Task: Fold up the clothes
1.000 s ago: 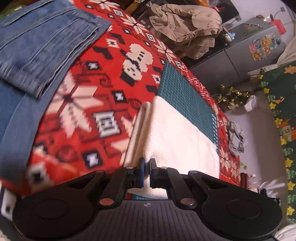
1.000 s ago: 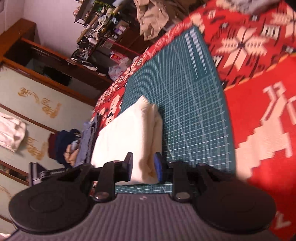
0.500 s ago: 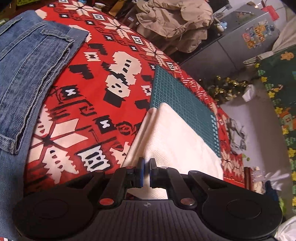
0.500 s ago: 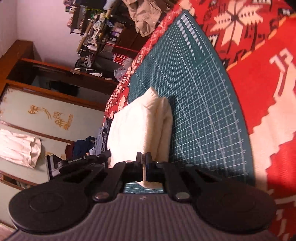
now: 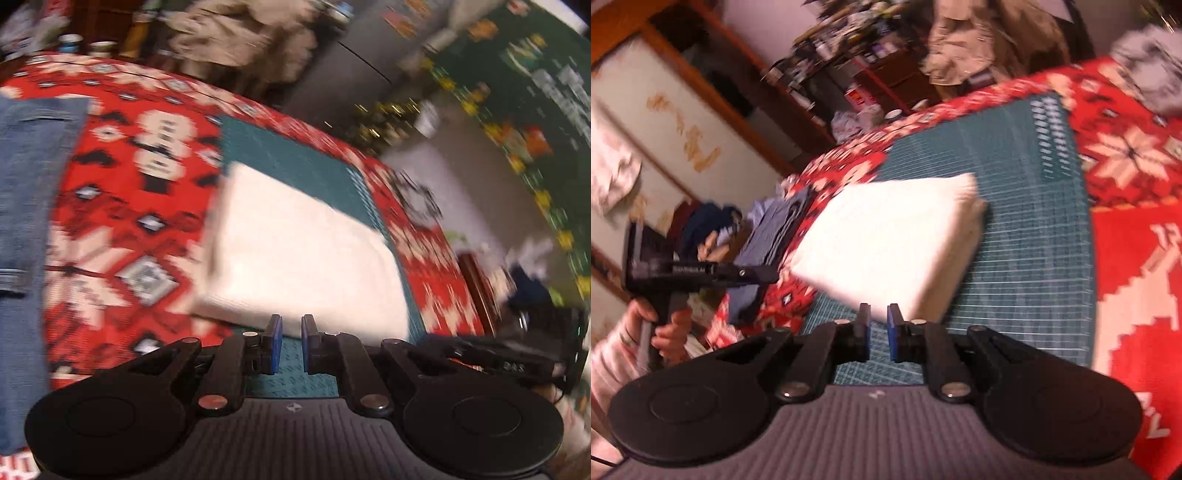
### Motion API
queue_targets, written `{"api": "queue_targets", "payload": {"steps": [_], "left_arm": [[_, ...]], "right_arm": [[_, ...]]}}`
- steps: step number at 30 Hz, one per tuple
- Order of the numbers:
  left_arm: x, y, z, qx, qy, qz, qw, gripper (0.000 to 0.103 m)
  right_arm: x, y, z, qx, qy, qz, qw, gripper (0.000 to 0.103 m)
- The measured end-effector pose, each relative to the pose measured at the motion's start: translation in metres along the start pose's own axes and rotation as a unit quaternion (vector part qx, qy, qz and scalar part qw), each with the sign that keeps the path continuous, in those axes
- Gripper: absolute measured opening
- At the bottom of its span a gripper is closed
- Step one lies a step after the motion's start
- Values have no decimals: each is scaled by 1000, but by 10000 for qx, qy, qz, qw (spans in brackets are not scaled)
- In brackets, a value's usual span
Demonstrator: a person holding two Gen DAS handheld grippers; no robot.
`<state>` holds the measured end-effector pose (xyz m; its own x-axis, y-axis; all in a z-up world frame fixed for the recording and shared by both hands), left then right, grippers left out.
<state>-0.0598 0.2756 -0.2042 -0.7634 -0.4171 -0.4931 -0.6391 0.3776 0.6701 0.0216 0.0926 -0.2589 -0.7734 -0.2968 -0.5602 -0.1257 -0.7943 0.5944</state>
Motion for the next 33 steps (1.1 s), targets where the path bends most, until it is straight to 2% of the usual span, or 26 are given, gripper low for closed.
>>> {"api": "queue_targets", "payload": {"steps": [5,10,15,19,21,23,25,26,27,32,33], "left_arm": [[11,-38,-8,-76,-423,347,9985,9],[5,-43,2,-250,-429,256,9984,9],[-6,-9,35,-613,-213,-23,9979,9],[-21,16,54,-417,255,-398,9980,10],[-30,18,57,-360,352,-519,9974,31],[-36,11,60,-290,346,-537,9975,34],[-40,-1,64,-212,374,-358,9984,28],[-40,-6,65,-117,389,-269,9988,11],[-40,-9,68,-12,454,-201,9988,5],[-42,-2,88,608,1141,-48,9916,5],[-42,1,92,683,1262,-46,9896,2]], "right_arm": [[10,-31,34,-41,405,160,9990,12],[12,-63,47,111,669,154,9976,12],[13,-43,30,285,581,122,9978,10],[14,-14,12,426,475,115,9979,12],[12,-2,4,406,315,98,9986,12],[12,7,0,384,179,41,9991,12],[12,14,-3,392,114,-3,9992,12],[11,16,-4,402,104,-19,9991,12],[10,17,-4,406,95,-44,9991,12],[10,28,-11,452,35,-140,9989,12],[10,29,-13,461,21,-147,9988,12]]}}
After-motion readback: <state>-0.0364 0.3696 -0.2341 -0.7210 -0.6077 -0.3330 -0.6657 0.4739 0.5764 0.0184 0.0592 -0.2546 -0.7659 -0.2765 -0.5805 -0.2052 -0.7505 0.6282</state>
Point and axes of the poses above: each gripper's, at about its wrist camera, not at the fingertips, and y roughly against the way its jaws point, z to its left, x to its underside, the point moved 8 cm from there along -y, roughly the way its jaws point, and after that the axes turned 1 degree about x, right-handed, at the moved point
